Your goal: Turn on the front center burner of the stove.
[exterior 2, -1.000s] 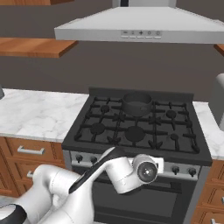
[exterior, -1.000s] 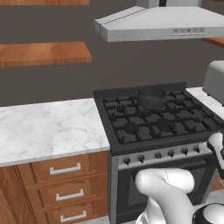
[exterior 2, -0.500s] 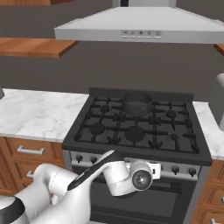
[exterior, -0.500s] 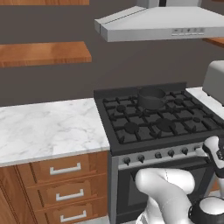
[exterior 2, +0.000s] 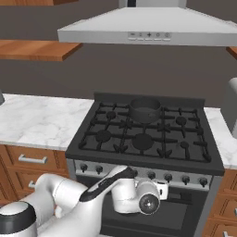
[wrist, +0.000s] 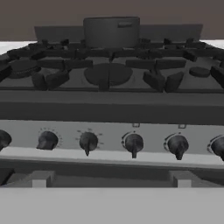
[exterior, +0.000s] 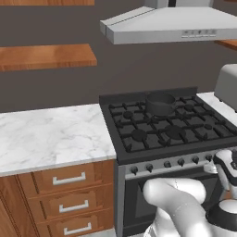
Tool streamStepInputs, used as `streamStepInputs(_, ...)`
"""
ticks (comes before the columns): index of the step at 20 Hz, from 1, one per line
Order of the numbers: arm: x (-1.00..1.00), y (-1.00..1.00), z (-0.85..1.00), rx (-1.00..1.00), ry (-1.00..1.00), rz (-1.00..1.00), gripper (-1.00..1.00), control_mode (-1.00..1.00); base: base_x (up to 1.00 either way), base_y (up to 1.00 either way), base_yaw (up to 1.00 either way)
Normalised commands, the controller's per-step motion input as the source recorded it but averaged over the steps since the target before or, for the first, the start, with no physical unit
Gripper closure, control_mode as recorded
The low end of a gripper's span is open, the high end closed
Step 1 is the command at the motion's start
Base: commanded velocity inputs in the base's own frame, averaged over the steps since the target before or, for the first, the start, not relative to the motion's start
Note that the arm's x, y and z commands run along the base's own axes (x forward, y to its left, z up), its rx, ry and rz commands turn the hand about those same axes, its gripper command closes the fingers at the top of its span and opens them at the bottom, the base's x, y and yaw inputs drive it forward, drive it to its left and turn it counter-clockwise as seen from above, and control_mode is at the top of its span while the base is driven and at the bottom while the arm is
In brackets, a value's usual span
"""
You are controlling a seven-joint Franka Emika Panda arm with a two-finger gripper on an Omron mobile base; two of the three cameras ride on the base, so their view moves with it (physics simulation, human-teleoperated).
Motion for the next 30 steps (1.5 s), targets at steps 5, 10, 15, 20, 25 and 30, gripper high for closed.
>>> streamStepInputs(5,0.0,-0.05,-0.17,0.1,-0.11,0.0,-1.0,-1.0,0.0,0.0,0.0)
streamStepInputs(10,0.0,-0.03,-0.08,0.07,-0.09,0.0,-1.0,-1.0,0.0,0.0,0.0)
streamStepInputs(15,0.0,0.0,-0.07,0.02,-0.05,0.0,-1.0,-1.0,0.0,0.0,0.0)
streamStepInputs(20,0.09,0.0,-0.1,0.02,-0.02,0.0,-1.0,-1.0,0.0,0.0,0.0)
streamStepInputs(25,0.28,0.0,-0.04,0.0,0.0,0.0,-1.0,-1.0,0.0,0.0,0.0)
streamStepInputs(30,0.35,0.0,-0.17,0.0,0.0,0.0,-1.0,-1.0,0.0,0.0,0.0)
